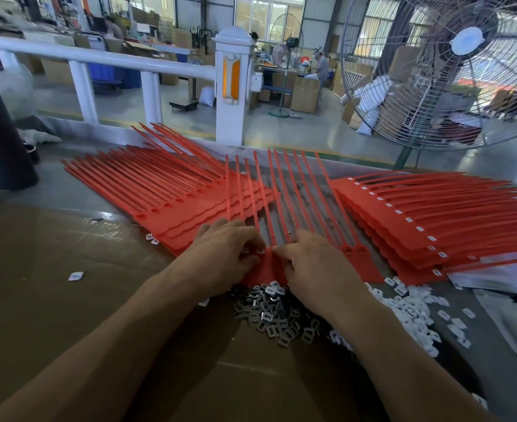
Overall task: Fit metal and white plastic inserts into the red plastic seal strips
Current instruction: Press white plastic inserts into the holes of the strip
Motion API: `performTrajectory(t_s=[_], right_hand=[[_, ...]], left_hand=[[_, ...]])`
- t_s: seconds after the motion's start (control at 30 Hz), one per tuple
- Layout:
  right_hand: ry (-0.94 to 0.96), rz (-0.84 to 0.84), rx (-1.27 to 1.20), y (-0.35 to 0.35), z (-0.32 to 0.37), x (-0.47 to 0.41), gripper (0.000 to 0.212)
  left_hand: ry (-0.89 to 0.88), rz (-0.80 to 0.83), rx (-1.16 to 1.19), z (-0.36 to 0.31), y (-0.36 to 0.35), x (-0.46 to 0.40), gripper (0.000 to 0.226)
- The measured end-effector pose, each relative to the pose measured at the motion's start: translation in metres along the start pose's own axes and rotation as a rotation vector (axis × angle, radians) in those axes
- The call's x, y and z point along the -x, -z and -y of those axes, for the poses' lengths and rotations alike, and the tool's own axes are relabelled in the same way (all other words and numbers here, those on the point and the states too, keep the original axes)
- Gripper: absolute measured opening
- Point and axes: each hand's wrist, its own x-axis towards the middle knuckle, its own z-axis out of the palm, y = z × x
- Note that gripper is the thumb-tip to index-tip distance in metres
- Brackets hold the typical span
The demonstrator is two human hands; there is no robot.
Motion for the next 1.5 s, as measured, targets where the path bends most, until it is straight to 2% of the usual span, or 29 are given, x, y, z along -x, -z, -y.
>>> performTrajectory(t_s=[0.13,0.27,0.37,0.5,0.63,0.77,1.07,1.17,1.37,1.5], right_hand=[[0.0,0.021,0.09,0.004,0.007,0.002,0.035],[-0.031,0.035,0.046,0.005,0.004,-0.002,0.037],[-0.033,0.057,-0.048,0.006,-0.003,0.0,0.037],[-0.007,0.015,-0.263,0.009,-0.017,0.007,0.027],[0.046,0.137,-0.431,0.014,-0.021,0.012,0.01],[0.101,0.178,-0.444,0.016,-0.015,0.014,0.013],[0.163,0.117,-0.359,0.012,-0.007,0.015,0.007],[0.111,0.046,-0.441,0.01,-0.01,0.015,0.006],[-0.117,-0.126,-0.651,0.004,-0.025,0.008,0.009],[-0.212,-0.179,-0.633,0.003,-0.034,0.001,0.014]], left_hand=[[0.001,0.002,-0.003,-0.001,0.0,0.0,0.025],[0.003,0.007,0.005,-0.002,0.001,0.0,0.025],[0.004,0.008,0.008,-0.001,0.003,0.0,0.025],[0.0,0.003,0.024,0.0,0.003,0.0,0.023],[0.004,0.004,0.024,0.0,0.002,0.0,0.024],[0.005,0.0,0.025,0.001,0.002,0.0,0.024],[0.007,-0.007,0.028,0.002,0.0,0.001,0.023],[0.006,-0.004,0.031,0.002,0.0,0.001,0.022],[0.006,0.001,0.033,0.004,-0.001,-0.001,0.02],[0.011,0.011,0.037,0.005,-0.001,-0.002,0.021]])
